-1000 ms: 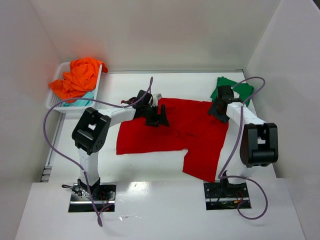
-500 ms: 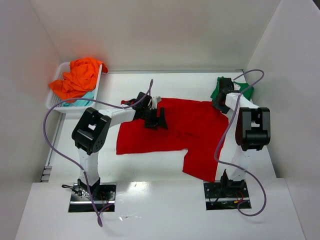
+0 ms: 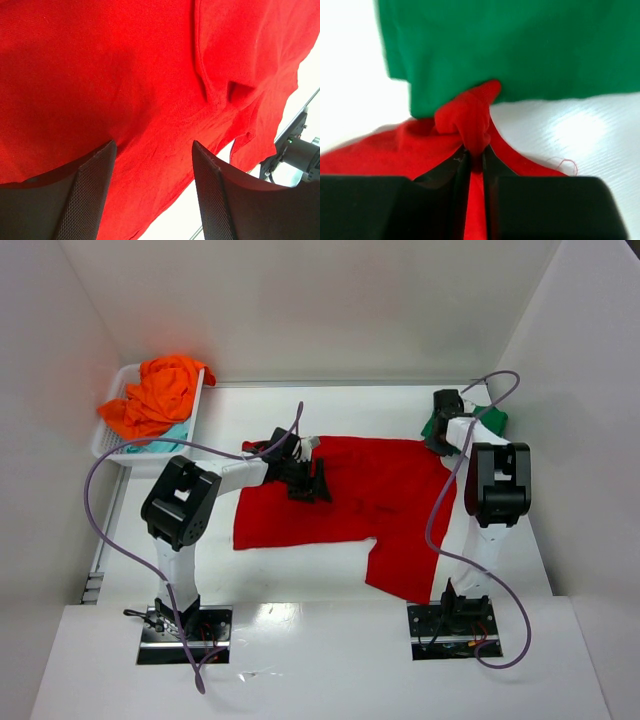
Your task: Fold and stack the t-shirts
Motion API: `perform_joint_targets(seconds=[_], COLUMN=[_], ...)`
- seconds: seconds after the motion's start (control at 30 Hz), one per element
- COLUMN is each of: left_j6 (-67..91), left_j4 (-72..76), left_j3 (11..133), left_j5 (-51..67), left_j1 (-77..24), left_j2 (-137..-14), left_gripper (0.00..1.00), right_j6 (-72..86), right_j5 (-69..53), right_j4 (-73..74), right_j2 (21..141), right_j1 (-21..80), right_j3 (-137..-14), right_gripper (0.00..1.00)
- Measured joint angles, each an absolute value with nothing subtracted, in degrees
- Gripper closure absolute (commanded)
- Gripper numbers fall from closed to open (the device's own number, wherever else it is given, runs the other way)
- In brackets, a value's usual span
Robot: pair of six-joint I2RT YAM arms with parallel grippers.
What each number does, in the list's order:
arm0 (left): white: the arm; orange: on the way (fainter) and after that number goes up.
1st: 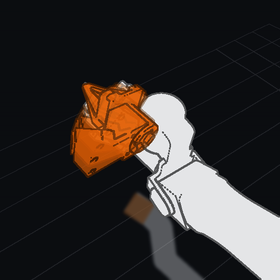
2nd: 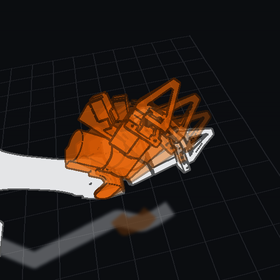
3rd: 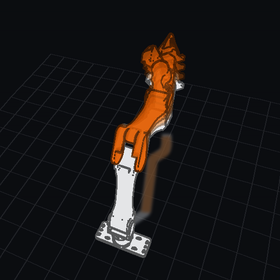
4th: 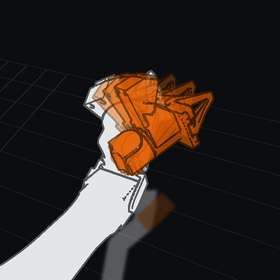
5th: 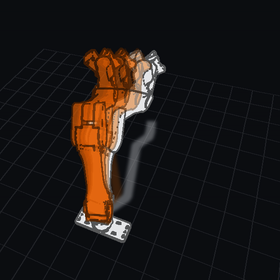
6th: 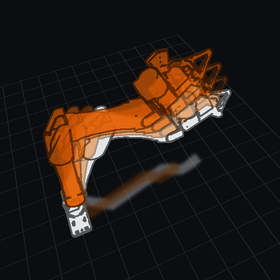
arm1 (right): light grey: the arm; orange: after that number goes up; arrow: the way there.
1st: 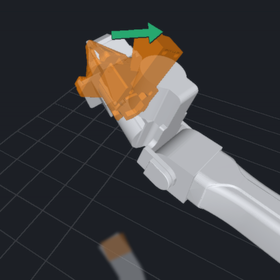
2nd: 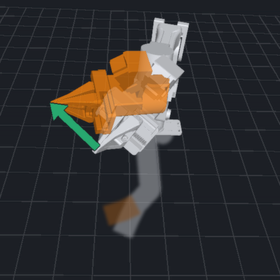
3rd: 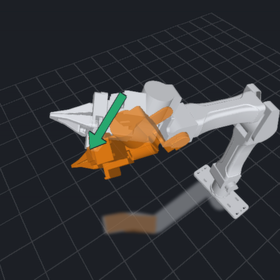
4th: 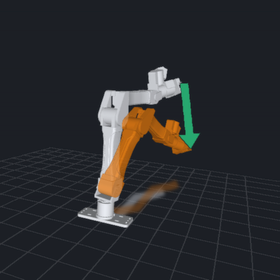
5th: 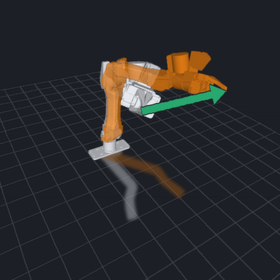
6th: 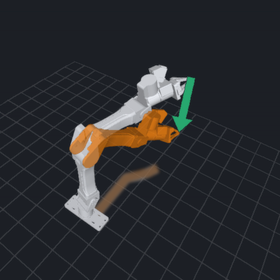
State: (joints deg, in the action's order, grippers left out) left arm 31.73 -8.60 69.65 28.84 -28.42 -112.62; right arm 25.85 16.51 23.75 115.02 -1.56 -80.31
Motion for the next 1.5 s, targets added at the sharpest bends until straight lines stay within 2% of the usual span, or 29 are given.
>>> perform_joint_targets(seconds=[0.23, 0.27, 0.43, 0.47, 0.57, 0.6, 0.8, 0.93, 1.1, 1.23, 1.5], left_j6=[31.7, 31.7, 31.7, 31.7, 31.7, 31.7, 31.7, 31.7, 31.7, 31.7, 31.6], left_j4=[-8.3, -8.2, -8.0, -8.0, -7.9, -7.8, -7.9, -8.0, -8.5, -8.9, -9.9], left_j3=[69.3, 69.3, 69.2, 69.2, 69.1, 69.0, 68.9, 68.9, 67.8, 66.5, 64.5], left_j5=[29.2, 29.3, 29.5, 29.5, 29.7, 29.8, 29.8, 29.8, 29.4, 28.6, 26.9], left_j1=[-28.4, -28.4, -28.4, -28.4, -28.3, -28.3, -28.3, -28.3, -28.3, -28.3, -28.3], left_j2=[-112.6, -112.6, -112.6, -112.6, -112.6, -112.6, -112.5, -112.4, -111.4, -110.1, -108.0], left_gripper=[0.29, 0.29, 0.29, 0.29, 0.29, 0.29, 0.29, 0.29, 0.29, 0.29, 0.29], right_j6=[24.2, 23.9, 23.0, 22.9, 22.3, 22.1, 22.0, 23.1, 26.0, 28.2, 29.8], right_j5=[17.3, 17.4, 17.3, 17.3, 17.4, 17.4, 17.0, 14.8, 8.9, 5.8, 3.1], right_j4=[23.7, 23.7, 23.6, 23.6, 23.6, 23.6, 24.1, 24.3, 23.6, 22.7, 21.8], right_j2=[115.0, 115.0, 116.0, 116.4, 117.7, 118.4, 119.1, 114.8, 103.1, 94.8, 94.9], right_j1=[-2.6, -2.8, -3.3, -3.3, -3.3, -3.3, -3.3, -3.4, -3.4, -3.4, -3.4], right_j3=[-87.2, -87.8, -89.6, -89.6, -89.6, -89.7, -89.6, -86.0, -77.3, -69.9, -61.3], right_gripper=[0.76, 0.71, 0.67, 0.61, 0.53, 0.47, 0.32, 0.3, 0.3, 0.34, 0.36])
